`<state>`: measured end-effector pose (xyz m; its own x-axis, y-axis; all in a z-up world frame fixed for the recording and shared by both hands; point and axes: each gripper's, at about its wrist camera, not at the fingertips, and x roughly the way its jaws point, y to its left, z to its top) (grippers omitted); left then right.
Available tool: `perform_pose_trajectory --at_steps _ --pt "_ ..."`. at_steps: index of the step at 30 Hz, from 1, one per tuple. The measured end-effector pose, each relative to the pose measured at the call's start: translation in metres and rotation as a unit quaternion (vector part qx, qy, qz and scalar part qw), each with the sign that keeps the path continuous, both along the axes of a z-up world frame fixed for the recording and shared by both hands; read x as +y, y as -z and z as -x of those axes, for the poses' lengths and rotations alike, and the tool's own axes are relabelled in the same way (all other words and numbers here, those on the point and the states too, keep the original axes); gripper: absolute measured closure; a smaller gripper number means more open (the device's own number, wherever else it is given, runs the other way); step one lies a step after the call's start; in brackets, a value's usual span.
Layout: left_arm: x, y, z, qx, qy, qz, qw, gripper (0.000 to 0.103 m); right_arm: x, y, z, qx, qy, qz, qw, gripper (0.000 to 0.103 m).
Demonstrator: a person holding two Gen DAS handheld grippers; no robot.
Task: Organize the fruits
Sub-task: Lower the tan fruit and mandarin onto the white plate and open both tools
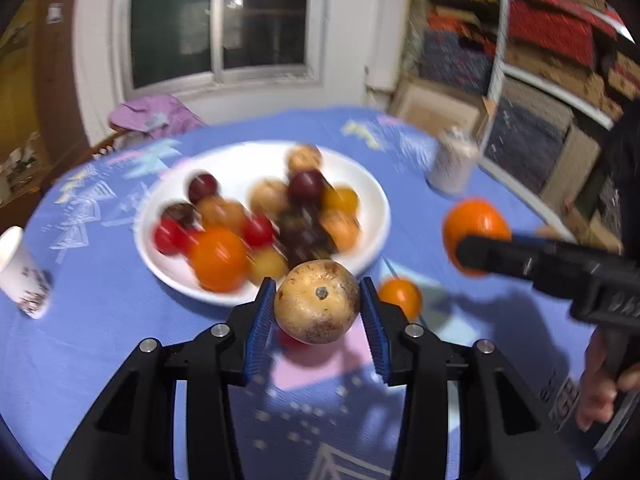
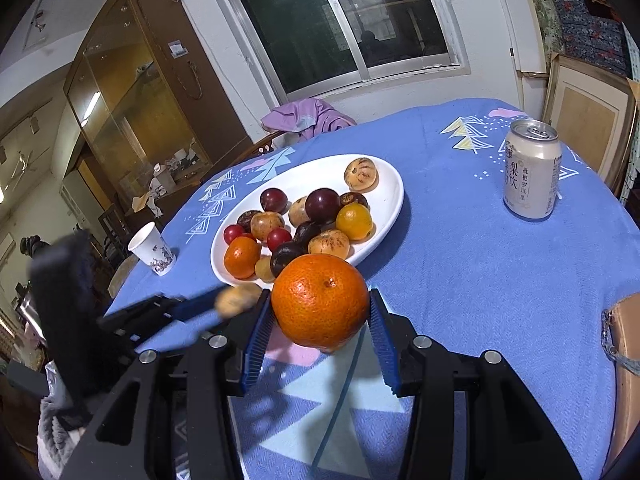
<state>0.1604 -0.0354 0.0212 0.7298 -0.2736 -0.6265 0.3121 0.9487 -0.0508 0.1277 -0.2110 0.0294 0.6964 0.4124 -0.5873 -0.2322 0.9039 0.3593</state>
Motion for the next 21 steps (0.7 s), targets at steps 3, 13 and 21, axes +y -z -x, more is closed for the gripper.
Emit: perform_pose_trajectory --at_steps 3,13,21 --pt "0.017 -0.024 -0.018 -0.022 -0.047 -0.006 0.9987 0.061 0.008 -0.008 -0.022 0.0 0.007 0.011 1.0 0.055" --pt "0.036 -0.022 -0.124 0.015 -0.107 -0.017 0.994 0.06 0.065 -0.015 -0.116 0.001 -0.009 0.077 0.997 0.055" --pt "0.052 0.004 -0.182 0.055 -0.127 0.002 0.9904 0.033 0.075 0.002 -0.179 0.033 -0.008 0.099 0.995 0.052"
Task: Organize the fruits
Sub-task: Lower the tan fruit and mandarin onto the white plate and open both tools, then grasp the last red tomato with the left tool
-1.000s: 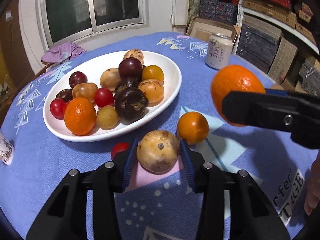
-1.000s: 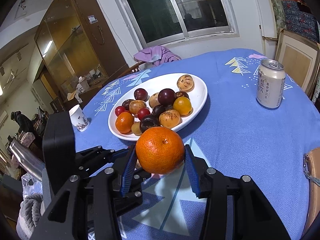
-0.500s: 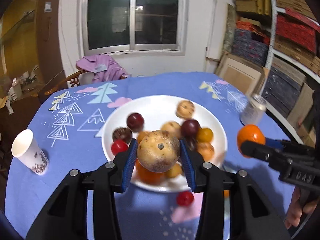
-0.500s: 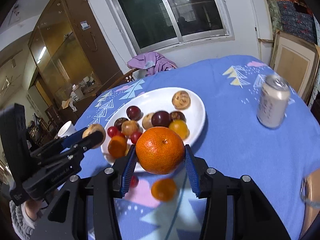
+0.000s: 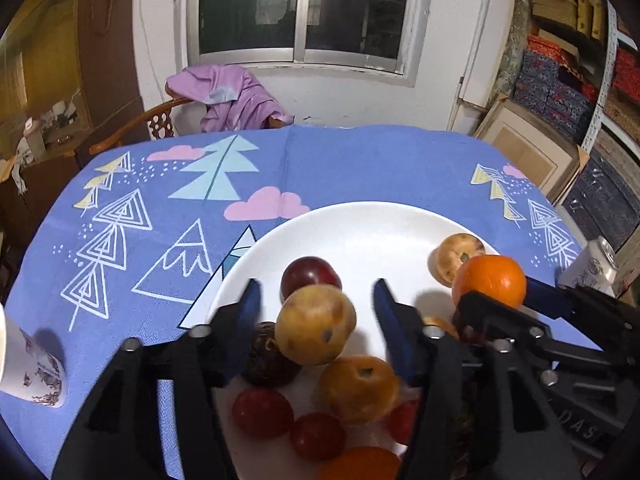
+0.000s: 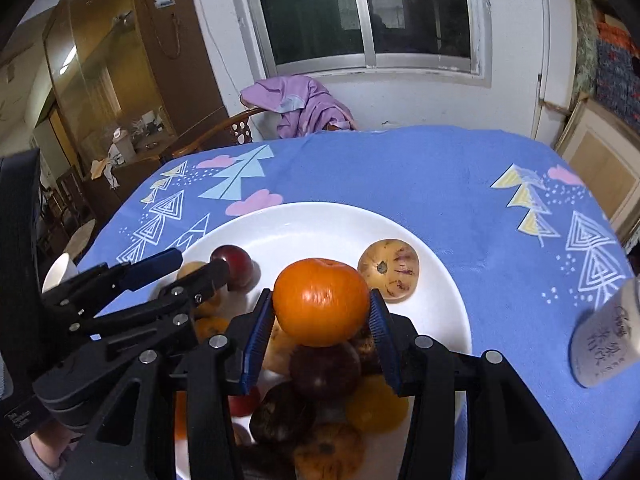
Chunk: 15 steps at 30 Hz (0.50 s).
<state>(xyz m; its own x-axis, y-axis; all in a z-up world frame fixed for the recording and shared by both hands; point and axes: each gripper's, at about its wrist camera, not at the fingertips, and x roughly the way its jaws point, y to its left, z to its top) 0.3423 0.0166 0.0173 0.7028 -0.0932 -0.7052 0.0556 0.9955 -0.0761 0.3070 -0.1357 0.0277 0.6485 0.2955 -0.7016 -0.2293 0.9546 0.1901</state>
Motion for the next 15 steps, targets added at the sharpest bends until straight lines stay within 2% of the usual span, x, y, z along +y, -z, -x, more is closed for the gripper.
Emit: perform_pose_trajectory --at_steps 1,5,8,10,15 --pt "0.004 0.0 0.001 -0.004 -0.004 0.005 1.0 0.024 -0.003 -0.001 0.001 -0.003 0.001 -0.004 1.0 0.048" --pt "0.013 -0.005 0.019 -0.016 -0.01 0.017 0.9997 0.022 -0.017 -0.011 0.019 -0.02 0.007 -0.02 1.0 0.046" --pt "0.021 -0.016 0.047 -0.027 -0.017 0.029 0.9991 0.021 -0.024 -0.02 0.045 -0.03 0.003 -0.03 0.999 0.044" --pt "0.023 -0.023 0.075 -0.037 -0.019 0.035 0.9985 0.017 -0.033 -0.026 0.071 -0.046 0.008 -0.04 0.998 0.037" --pt "0.002 -0.014 0.153 -0.06 0.005 -0.014 0.9981 0.016 -0.055 -0.021 0.138 -0.06 0.008 -0.046 0.997 0.037"
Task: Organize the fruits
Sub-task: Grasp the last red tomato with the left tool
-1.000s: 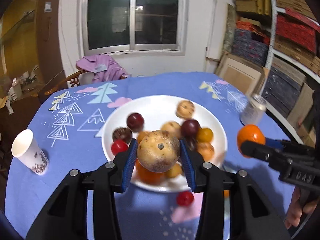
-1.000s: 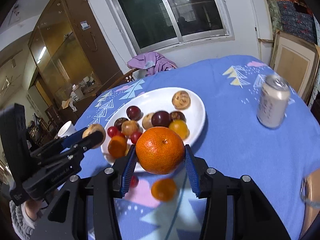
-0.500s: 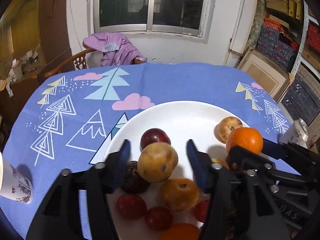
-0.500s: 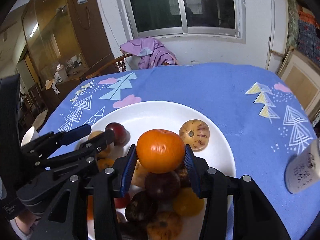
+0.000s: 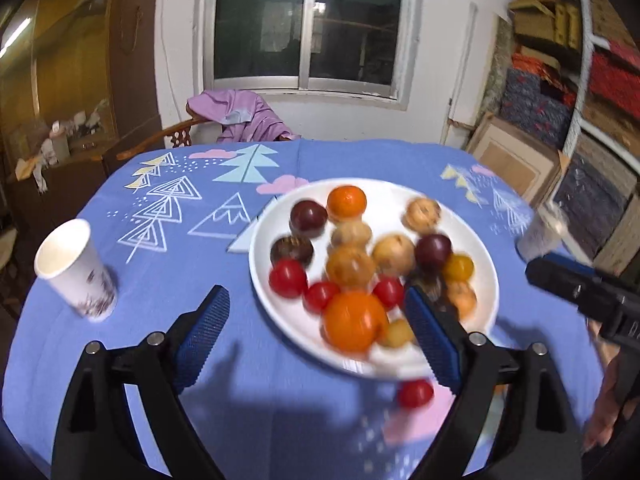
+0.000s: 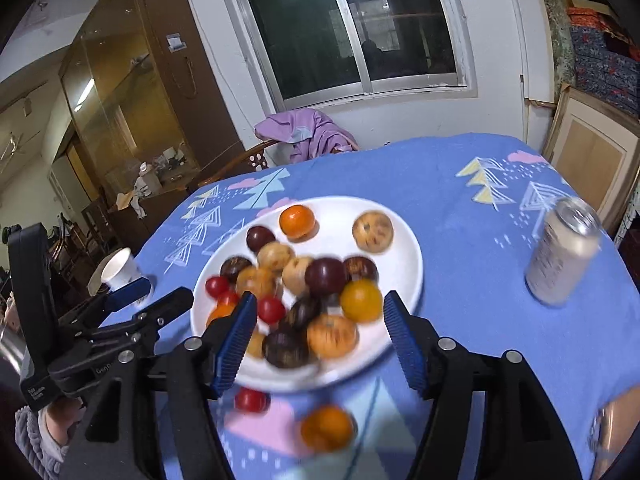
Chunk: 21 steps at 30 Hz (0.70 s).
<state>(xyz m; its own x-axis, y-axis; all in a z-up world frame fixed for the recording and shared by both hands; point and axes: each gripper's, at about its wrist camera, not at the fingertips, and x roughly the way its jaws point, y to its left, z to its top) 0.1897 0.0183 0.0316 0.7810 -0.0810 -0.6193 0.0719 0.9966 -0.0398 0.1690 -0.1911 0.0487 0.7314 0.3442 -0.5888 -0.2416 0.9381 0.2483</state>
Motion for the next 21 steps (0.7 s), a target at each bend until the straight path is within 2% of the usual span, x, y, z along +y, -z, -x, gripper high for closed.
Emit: perform_pose_trajectory --at_steps 4,9,11,15,21 --pt "-0.03 0.022 0.039 0.001 0.033 -0.042 0.9986 0.016 -0.021 0.012 0.034 -0.007 0.013 0.0 1.0 0.036" --pt "-0.057 0.044 0.047 0.018 0.062 -0.082 0.9945 0.016 -0.035 0.024 0.038 0.011 0.018 0.001 1.0 0.036" --pt "-0.06 0.048 0.041 0.033 0.068 -0.086 0.9934 0.016 -0.033 0.026 0.037 0.014 0.014 0.003 1.0 0.036" --pt "-0.059 0.048 0.03 0.04 0.066 -0.068 0.9947 0.016 -0.028 0.026 0.042 0.011 0.005 0.013 1.0 0.036" --pt "-0.07 0.054 0.017 0.057 0.07 -0.077 0.9929 0.016 -0.03 0.026 0.041 0.014 0.005 0.012 1.0 0.036"
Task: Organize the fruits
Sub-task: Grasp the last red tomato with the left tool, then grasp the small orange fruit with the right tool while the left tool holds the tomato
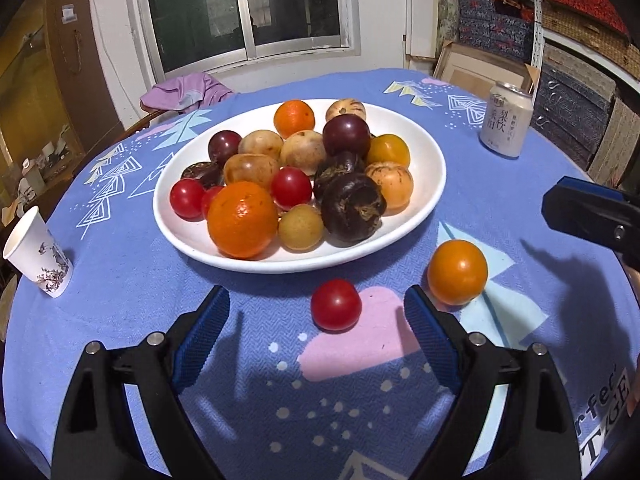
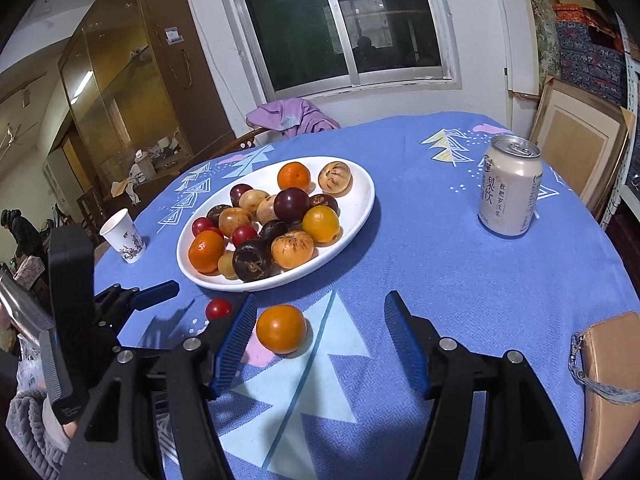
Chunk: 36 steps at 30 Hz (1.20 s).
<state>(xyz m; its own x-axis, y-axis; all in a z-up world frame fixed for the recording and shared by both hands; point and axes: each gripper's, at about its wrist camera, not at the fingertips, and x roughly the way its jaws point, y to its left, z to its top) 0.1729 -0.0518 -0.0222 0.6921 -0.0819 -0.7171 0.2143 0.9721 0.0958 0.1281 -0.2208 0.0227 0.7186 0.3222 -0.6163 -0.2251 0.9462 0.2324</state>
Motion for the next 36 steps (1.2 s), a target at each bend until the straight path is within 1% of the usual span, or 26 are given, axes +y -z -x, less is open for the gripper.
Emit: perform_pose_trajectory --at_steps 3,5,7,8,10,11,13,14,15,16,19,24,27,32,33,34,36 --pt "-0.004 0.001 -0.002 0.002 0.002 -0.005 1.0 0.016 0.0 0.0 0.0 0.001 0.0 0.0 1.0 0.036" --pt "-0.006 0.003 -0.003 0.006 0.005 -0.006 0.9999 0.021 0.001 0.0 0.0 0.002 0.0 0.002 1.0 0.036" --pt "-0.006 0.004 -0.006 0.012 0.005 -0.007 0.9999 0.032 0.001 0.001 -0.001 0.004 0.0 0.003 1.0 0.035" --pt "-0.006 0.005 -0.007 0.016 0.005 -0.006 0.9998 0.034 0.0 0.002 -0.001 0.006 0.0 0.002 1.0 0.035" --pt "-0.005 0.007 -0.009 0.023 0.004 -0.005 0.9997 0.046 0.001 0.002 -0.001 0.007 -0.001 0.002 1.0 0.035" --pt "-0.004 0.007 -0.01 0.025 0.003 -0.003 0.9997 0.048 0.001 0.002 -0.001 0.007 -0.001 0.002 1.0 0.035" --pt "-0.003 0.007 -0.01 0.026 0.004 0.002 0.9997 0.066 0.001 0.003 -0.002 0.009 -0.002 0.003 1.0 0.035" --pt "-0.002 0.007 -0.01 0.026 0.004 0.004 0.9996 0.069 0.001 0.004 -0.002 0.011 -0.003 0.003 1.0 0.035" --pt "-0.002 0.006 -0.01 0.024 0.005 0.007 0.9997 0.075 0.002 0.005 -0.002 0.014 -0.005 0.004 1.0 0.035" --pt "-0.002 0.006 -0.009 0.022 0.005 0.008 0.9997 0.077 0.003 0.007 -0.003 0.017 -0.008 0.006 1.0 0.035" --pt "0.0 0.003 -0.005 0.011 0.0 0.01 0.9999 0.077 0.008 0.013 -0.004 0.03 -0.017 0.013 0.999 0.035" --pt "0.005 -0.004 0.004 -0.015 -0.009 0.003 0.9998 0.077 0.024 0.027 -0.008 0.05 -0.034 0.038 0.997 0.035" --pt "0.01 -0.009 0.012 -0.033 -0.011 -0.009 0.9994 0.077 0.034 0.034 -0.008 0.053 -0.042 0.054 0.996 0.035" --pt "0.03 -0.016 0.019 -0.034 -0.02 0.008 0.9992 0.077 0.051 0.039 -0.006 0.046 -0.059 0.078 0.994 0.036" --pt "0.033 -0.017 0.02 -0.033 -0.022 0.011 0.9991 0.077 0.054 0.04 -0.007 0.047 -0.061 0.082 0.994 0.042" --pt "0.037 -0.018 0.02 -0.032 -0.025 0.016 0.999 0.077 0.055 0.041 -0.009 0.049 -0.061 0.085 0.993 0.053" --pt "0.041 -0.019 0.022 -0.032 -0.027 0.021 0.9989 0.077 0.054 0.044 -0.012 0.054 -0.058 0.08 0.994 0.061"
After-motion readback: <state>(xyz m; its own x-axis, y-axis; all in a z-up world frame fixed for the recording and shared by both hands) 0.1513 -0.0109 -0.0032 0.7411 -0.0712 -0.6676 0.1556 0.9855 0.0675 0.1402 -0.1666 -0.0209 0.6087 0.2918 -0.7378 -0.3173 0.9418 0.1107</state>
